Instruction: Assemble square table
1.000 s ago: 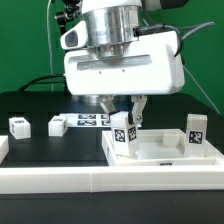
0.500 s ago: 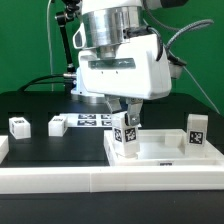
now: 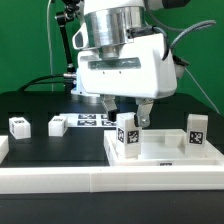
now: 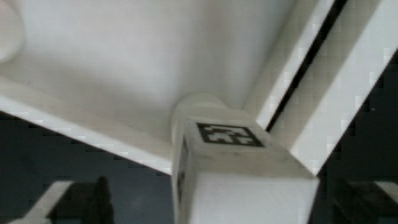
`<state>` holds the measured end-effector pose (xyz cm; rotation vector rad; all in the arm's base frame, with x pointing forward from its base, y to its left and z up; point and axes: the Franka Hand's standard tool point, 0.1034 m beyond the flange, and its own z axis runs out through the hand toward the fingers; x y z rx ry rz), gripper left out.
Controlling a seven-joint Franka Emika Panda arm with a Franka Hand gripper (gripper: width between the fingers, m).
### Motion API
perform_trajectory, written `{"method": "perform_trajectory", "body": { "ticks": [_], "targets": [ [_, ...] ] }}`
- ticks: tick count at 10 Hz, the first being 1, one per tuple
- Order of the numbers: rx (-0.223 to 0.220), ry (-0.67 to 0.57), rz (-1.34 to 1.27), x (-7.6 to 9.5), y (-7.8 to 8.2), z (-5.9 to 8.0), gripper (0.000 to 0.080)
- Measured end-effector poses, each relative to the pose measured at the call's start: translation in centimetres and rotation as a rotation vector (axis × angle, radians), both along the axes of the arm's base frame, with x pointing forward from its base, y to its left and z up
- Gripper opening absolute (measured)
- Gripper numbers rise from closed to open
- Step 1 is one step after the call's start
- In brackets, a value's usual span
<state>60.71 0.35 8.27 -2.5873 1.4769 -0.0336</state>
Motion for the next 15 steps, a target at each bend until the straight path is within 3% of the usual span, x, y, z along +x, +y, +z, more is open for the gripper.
{"method": "perform_trajectory", "body": {
  "ticks": [4, 14, 15],
  "targets": [
    [-0.049, -0.050, 0.438, -0.03, 0.93, -0.11, 0.0648],
    [-0.153, -0.118, 1.192, -0.04, 0.14, -0.22, 0.0649],
    [-0.157, -0.123, 1.230, -0.04, 0.10, -0.24, 0.0533]
  ]
}}
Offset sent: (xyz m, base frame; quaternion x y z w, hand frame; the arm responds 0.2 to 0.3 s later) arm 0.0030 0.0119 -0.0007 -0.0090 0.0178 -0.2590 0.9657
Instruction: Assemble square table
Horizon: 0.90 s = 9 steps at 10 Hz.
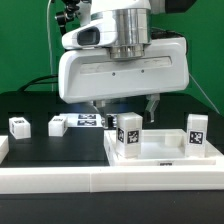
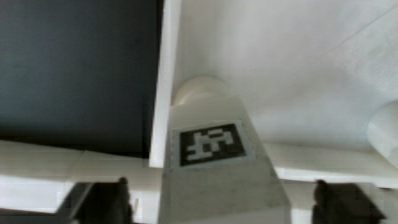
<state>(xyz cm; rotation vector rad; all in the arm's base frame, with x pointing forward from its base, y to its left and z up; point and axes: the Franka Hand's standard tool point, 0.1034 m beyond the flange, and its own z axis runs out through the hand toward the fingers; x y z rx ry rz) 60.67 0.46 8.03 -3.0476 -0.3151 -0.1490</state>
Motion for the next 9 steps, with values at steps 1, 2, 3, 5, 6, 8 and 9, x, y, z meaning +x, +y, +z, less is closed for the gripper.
{"method": "perform_trajectory", "body": {
  "ticks": [1, 2, 3, 5, 6, 8, 9],
  "targets": [
    [-0.003, -0.003, 0.032, 0.00, -0.06, 0.00, 0.0398],
    [-0.003, -0.002, 0.027, 0.00, -0.07, 0.00, 0.0398],
    [-0.003, -0.002, 0.027, 0.00, -0.07, 0.00, 0.0288],
    [0.000, -0.001, 0.006, 0.00, -0.08, 0.00, 0.0288],
    [0.000, -0.001, 0.006, 0.00, -0.08, 0.00, 0.0288],
    [0.012, 0.006, -0.097, 0.01, -0.10, 0.02, 0.0288],
    [0.025, -0.002, -0.250, 0.04, -0.11, 0.12, 0.0288]
  ]
}}
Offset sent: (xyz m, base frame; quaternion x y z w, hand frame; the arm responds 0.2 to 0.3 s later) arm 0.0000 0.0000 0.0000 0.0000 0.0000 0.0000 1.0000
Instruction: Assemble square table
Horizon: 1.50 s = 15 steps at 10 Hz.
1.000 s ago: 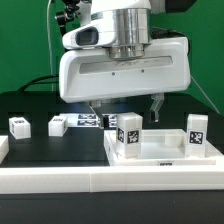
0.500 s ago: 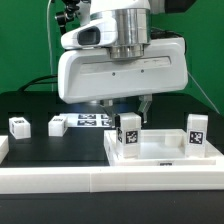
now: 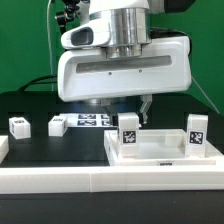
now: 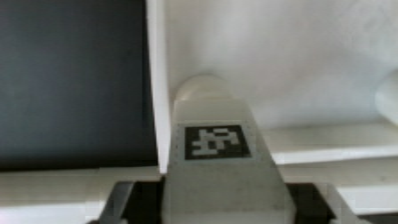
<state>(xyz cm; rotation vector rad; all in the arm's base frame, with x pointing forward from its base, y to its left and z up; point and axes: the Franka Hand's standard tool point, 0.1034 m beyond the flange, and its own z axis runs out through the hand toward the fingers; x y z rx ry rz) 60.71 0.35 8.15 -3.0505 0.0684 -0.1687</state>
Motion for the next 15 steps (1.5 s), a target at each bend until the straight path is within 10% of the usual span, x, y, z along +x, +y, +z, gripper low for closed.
{"method": "perform_trajectory", "body": {
  "ticks": [8, 14, 15],
  "targets": [
    [0.127, 0.018, -0.822, -0.50, -0.40, -0.14, 0.0290],
    [0.148, 0.033, -0.953, -0.52, 0.08, -0.17, 0.0301],
    [0.146, 0.033, -0.942, -0.53, 0.16, -0.18, 0.0470]
  ]
}}
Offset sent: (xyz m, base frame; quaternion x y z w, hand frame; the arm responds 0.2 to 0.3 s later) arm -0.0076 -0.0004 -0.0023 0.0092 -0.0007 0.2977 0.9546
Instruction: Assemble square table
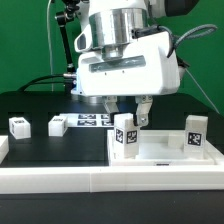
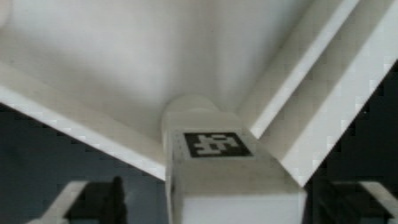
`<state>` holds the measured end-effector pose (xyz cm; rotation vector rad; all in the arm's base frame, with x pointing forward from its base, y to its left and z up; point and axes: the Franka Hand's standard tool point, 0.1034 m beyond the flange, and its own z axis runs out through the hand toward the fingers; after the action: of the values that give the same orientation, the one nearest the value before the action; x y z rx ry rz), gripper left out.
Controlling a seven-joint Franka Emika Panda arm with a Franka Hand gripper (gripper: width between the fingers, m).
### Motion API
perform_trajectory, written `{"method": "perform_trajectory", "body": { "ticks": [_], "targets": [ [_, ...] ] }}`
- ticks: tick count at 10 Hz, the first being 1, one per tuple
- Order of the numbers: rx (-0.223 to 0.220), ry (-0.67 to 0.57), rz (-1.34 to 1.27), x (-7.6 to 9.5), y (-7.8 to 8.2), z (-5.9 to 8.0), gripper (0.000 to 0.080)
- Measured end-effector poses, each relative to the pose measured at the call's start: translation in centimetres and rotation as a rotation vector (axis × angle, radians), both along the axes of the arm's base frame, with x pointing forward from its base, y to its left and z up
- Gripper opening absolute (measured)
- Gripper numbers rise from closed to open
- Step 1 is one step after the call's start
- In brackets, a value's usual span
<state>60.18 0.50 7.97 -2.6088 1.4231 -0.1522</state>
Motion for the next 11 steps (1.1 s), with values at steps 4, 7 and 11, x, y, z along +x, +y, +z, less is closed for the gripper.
{"method": "perform_trajectory", "body": {
  "ticks": [4, 7, 11],
  "targets": [
    [-0.079, -0.036, 0.462, -0.01, 0.68, -0.23, 0.0648],
    [-0.123, -0.056, 0.722, -0.07, 0.58, -0.43, 0.0649],
    [-0.191, -0.077, 1.060, -0.04, 0.05, -0.41, 0.0649]
  ]
}}
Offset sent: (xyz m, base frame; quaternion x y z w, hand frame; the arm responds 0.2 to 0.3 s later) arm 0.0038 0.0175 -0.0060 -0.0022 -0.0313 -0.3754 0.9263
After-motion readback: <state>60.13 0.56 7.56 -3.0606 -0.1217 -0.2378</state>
